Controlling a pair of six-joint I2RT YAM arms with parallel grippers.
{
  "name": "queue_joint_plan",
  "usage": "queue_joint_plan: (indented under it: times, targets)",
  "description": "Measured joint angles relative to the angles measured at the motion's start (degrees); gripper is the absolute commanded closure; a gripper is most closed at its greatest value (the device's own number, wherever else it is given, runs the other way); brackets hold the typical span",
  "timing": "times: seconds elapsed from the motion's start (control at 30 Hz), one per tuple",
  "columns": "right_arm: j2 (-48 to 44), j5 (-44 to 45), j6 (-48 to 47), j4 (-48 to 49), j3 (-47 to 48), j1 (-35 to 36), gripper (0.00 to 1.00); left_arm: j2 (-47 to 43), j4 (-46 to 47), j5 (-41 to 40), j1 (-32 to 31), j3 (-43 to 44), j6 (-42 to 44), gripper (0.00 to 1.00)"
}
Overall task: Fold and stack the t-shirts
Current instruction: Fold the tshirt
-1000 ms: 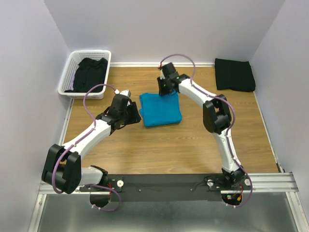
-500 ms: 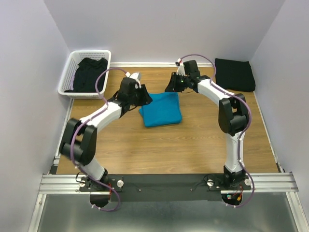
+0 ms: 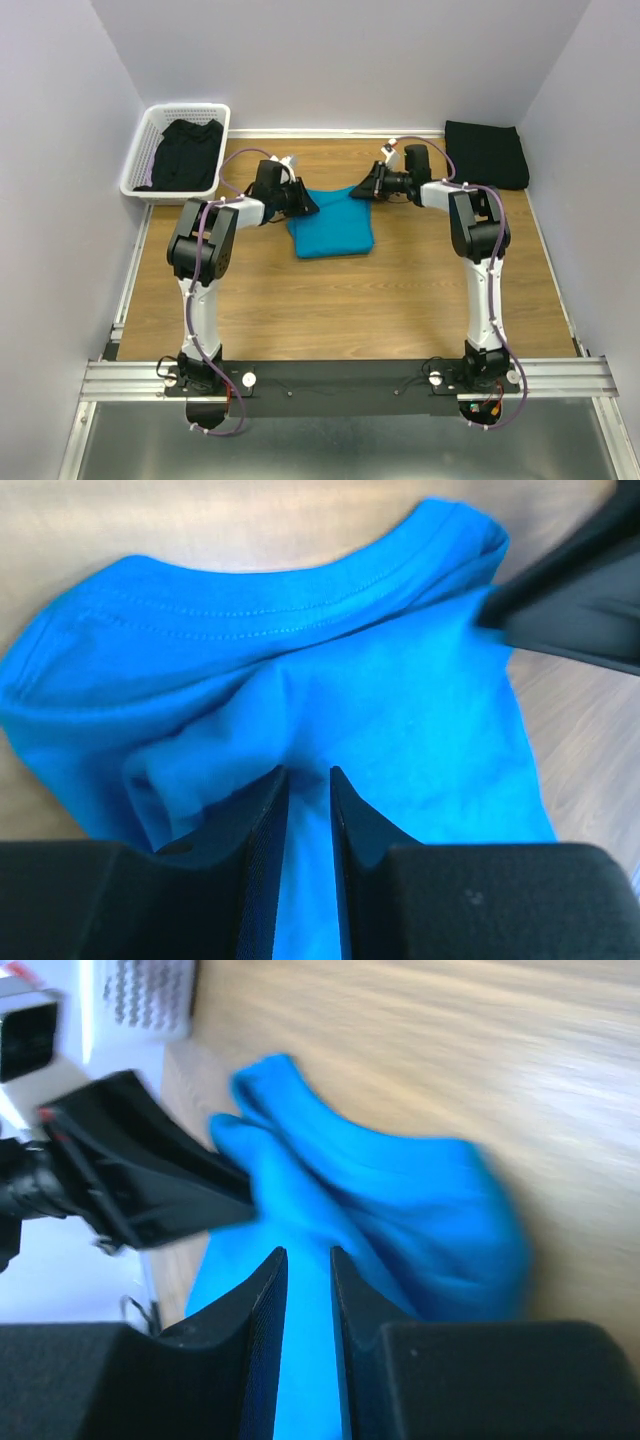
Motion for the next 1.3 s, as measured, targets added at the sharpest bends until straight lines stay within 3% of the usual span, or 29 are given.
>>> queue_joint_plan:
  times: [0.23, 0.53, 0.73, 0.93, 1.07, 1.3]
  targets:
    - [6.82, -5.55, 8.96, 8.41, 0.0, -4.2, 0.69, 3.02, 5.16, 5.75, 3.39, 0.9, -2.64, 0.68]
    - [0.24, -3.23, 8.76, 7.72, -6.32, -4.5, 0.69, 0.59, 7.21, 9.75, 4.92, -1.66, -5.44, 0.45]
    - [-13.05, -2.64, 8.39, 6.32, -11.34, -3.52, 0.69, -11.93, 5.66, 9.92, 4.74, -6.19, -5.68, 0.44]
    - [-22.97, -2.6, 8.15, 7.52, -20.17, 2.91, 0.69, -25.31, 7.37, 9.42, 3.54, -16.17, -4.96, 0.46]
    - [-22.56, -2.45, 8.04, 8.33, -27.74, 6.84, 0.69, -24.35, 7.91, 8.9, 2.62, -23.52, -4.81, 0.51]
    - [-11.72, -5.9, 8.68, 11.82, -33.53, 4.81, 0.69, -17.09, 11.34, 9.68, 2.34, -29.4, -8.72, 0.53]
